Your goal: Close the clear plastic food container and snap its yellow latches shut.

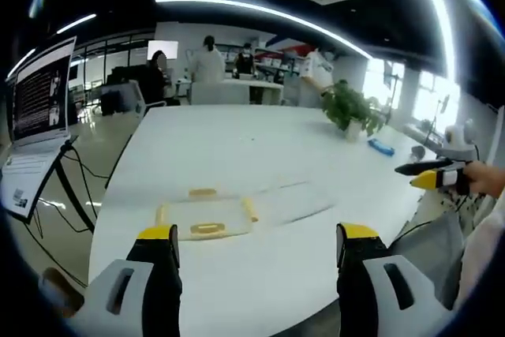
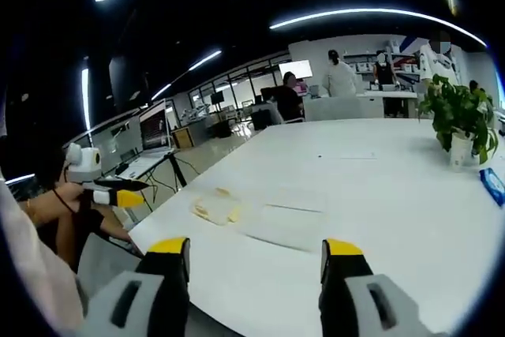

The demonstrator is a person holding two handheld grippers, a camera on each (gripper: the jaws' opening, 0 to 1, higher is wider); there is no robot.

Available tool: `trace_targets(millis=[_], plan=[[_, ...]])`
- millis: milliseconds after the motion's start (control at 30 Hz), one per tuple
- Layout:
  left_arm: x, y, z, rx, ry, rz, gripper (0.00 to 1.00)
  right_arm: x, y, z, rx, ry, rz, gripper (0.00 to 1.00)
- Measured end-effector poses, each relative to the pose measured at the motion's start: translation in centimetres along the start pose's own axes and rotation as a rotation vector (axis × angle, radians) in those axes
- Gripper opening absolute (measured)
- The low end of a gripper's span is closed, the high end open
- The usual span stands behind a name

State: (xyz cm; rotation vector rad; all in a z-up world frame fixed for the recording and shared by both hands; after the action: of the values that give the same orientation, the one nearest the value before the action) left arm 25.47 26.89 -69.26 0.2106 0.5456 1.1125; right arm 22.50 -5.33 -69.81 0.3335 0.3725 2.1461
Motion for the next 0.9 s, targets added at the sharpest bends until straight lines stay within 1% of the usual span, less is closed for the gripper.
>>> trace_targets(millis=[300, 900], plan=[[0.46, 0.04, -0.05, 0.005, 0.002, 0.005, 0.8, 0.06, -0.21, -0.31, 0.01, -0.008, 0.002, 0.67], [0.67, -0.3, -0.17, 0.017, 0.005, 0.005, 0.8, 0.17, -0.51, -0.57, 0.023, -0.012, 0.009, 0.66]])
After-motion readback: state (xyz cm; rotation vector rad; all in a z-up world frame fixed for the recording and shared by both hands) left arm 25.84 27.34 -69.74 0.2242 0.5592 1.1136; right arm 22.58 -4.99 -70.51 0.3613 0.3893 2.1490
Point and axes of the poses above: the point that each gripper's makers call its tool centre point, and the gripper's own axes: y roughly backward along the fingers, x roughly to its left, z roughly out of its top, the point moved 6 cm from there along y, roughly backward along the fingers, and after that the axes turned 10 degrees about y, right-handed, at the moved point
